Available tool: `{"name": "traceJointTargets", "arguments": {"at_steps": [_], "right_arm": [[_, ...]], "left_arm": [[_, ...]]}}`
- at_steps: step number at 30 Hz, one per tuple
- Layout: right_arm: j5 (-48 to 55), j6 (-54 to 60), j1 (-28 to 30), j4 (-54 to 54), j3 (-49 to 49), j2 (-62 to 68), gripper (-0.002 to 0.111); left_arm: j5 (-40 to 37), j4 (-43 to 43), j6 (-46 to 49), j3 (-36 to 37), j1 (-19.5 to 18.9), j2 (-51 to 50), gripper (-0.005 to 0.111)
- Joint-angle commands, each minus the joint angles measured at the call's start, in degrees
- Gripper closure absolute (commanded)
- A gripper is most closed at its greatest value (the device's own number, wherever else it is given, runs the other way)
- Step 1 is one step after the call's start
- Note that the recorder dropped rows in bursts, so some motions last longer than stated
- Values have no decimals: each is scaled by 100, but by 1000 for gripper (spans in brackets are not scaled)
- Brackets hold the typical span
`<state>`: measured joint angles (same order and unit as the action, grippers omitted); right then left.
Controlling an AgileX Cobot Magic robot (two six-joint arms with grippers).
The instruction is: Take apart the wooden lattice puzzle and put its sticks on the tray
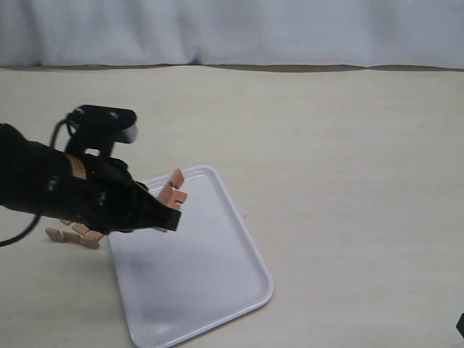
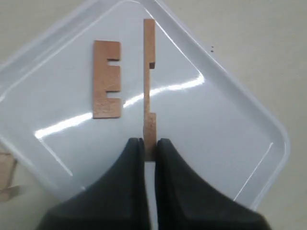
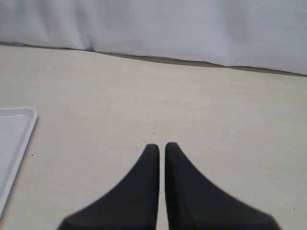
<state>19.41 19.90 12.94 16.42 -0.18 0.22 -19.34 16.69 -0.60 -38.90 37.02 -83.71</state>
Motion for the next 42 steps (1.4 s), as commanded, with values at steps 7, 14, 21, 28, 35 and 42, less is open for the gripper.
{"name": "traceJointTargets", "arguments": {"at_steps": [7, 14, 21, 28, 35, 42], "right_arm": [[15, -21, -23, 25, 18, -22, 104], [15, -21, -23, 25, 18, -22, 104], [15, -21, -23, 25, 18, -22, 104], [15, -21, -23, 25, 18, -22, 104], [15, -21, -23, 25, 18, -22, 104], [15, -21, -23, 25, 18, -22, 104]], "left_arm": [[394, 240, 11, -660, 370, -1480, 107], [675, 253, 24, -659, 370, -1529, 76], [-326, -257, 60, -659, 62, -933, 44], [-2581, -2328, -1324, -659, -666, 410, 44], [-2841, -2607, -1603, -362, -666, 411, 44], [-2177, -2717, -1884, -119, -666, 411, 37]]}}
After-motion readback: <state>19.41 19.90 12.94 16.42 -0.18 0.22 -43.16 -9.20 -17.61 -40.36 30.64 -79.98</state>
